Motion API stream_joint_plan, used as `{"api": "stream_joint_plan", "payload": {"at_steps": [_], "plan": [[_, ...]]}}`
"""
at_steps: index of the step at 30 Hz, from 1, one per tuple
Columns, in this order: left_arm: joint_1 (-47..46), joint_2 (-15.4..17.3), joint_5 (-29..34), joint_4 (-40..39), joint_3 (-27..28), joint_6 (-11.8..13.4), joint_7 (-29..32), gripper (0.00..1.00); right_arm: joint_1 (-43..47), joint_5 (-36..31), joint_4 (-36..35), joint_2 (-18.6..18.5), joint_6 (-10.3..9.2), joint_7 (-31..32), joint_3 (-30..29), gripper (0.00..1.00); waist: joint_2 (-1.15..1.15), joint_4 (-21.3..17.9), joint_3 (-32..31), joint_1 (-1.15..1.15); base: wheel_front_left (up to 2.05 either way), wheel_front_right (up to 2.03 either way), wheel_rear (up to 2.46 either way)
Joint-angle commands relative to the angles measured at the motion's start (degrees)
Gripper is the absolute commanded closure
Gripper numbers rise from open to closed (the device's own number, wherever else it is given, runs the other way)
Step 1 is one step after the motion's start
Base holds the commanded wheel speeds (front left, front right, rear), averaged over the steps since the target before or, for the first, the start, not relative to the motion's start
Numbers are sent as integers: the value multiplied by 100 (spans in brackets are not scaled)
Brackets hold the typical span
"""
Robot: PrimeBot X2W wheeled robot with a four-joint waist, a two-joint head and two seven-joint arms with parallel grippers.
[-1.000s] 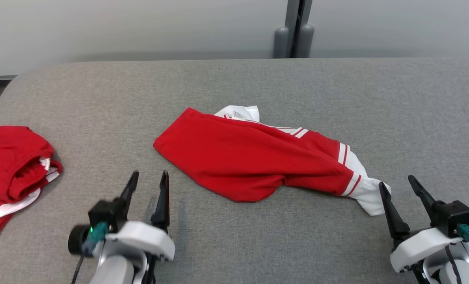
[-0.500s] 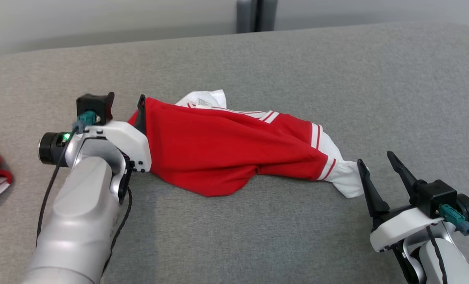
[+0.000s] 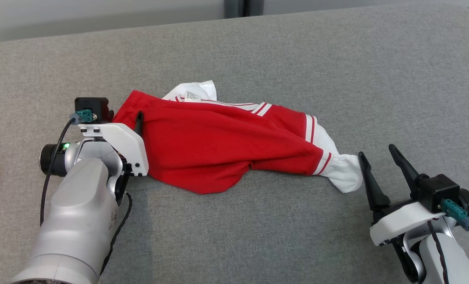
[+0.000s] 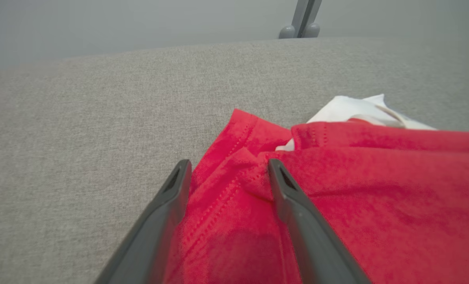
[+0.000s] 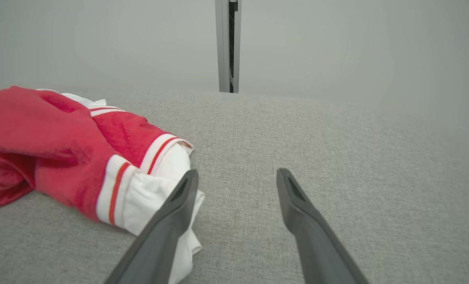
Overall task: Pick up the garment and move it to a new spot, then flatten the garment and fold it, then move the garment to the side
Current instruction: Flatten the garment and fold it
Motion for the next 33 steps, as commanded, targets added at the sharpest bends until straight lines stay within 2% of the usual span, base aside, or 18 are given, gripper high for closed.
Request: {"api": "stream_joint_plan", "payload": {"at_steps": [1, 5, 6, 7, 8, 9, 10, 11, 17, 23, 26, 28, 31, 33], "plan": [[-80, -7, -8, 27, -34, -26, -36, 0, -50, -54, -4, -28, -1, -1, -12, 0, 0, 45, -19, 0, 0, 0, 0], [-72, -41, -4, 117, -157, -102, -53, 0, -88, -79, 16, 2, -1, -1, 3, 0, 0, 105, -50, 0, 0, 0, 0], [-65, -51, 18, 138, -209, -127, -36, 13, -99, -71, 21, -1, -1, -1, 8, 0, 0, 115, -53, 0, 0, 0, 0], [-50, -61, 14, 158, -244, -163, -16, 38, -102, -65, 30, -2, -1, -1, 19, 0, 0, 120, -58, 0, 0, 0, 0], [-33, -68, 18, 172, -285, -182, 8, 55, -104, -57, 39, -3, -1, -1, 31, 0, 0, 120, -63, 0, 0, 0, 0], [-14, -72, -6, 188, -303, -208, 29, 62, -109, -49, 44, -4, -1, -1, 44, 0, 0, 116, -66, 0, 0, 0, 0], [15, -79, -28, 218, -344, -225, 56, 83, -137, -39, 50, -5, -1, -1, 70, 0, 0, 95, -68, 0, 0, 0, 0], [28, -80, -32, 232, -365, -230, 65, 100, -152, -30, 52, -10, -1, -1, 82, 0, 0, 81, -66, 0, 0, 0, 0], [41, -11, 8, 284, -466, -218, -54, 100, -108, 6, 85, -45, -1, -1, 29, 0, 0, -5, -83, 0, 0, 0, 0], [-265, -28, 57, -79, -557, -223, -795, 100, 10, 28, 140, 0, -1, -1, -86, 0, 0, -69, -216, 0, 0, 0, 0], [-398, -60, 49, -538, -587, -193, -942, 100, 33, 40, 180, 25, -1, -1, -106, 0, 0, -106, -323, 0, 0, 0, 0], [-463, -77, 14, -1163, -536, -136, -964, 100, 54, 35, 203, 42, -1, -1, -109, 0, 0, -111, -413, 0, 0, 0, 0], [-96, -85, 28, -2147, -452, -119, -961, 100, 141, 31, 237, 72, -1, -1, -146, 0, 0, -63, -563, 0, 0, 0, 0], [53, -81, 31, -2456, -406, -123, -957, 100, 173, 34, 250, 80, -1, -1, -163, 0, 0, -28, -621, 0, 0, 0, 0]]}}
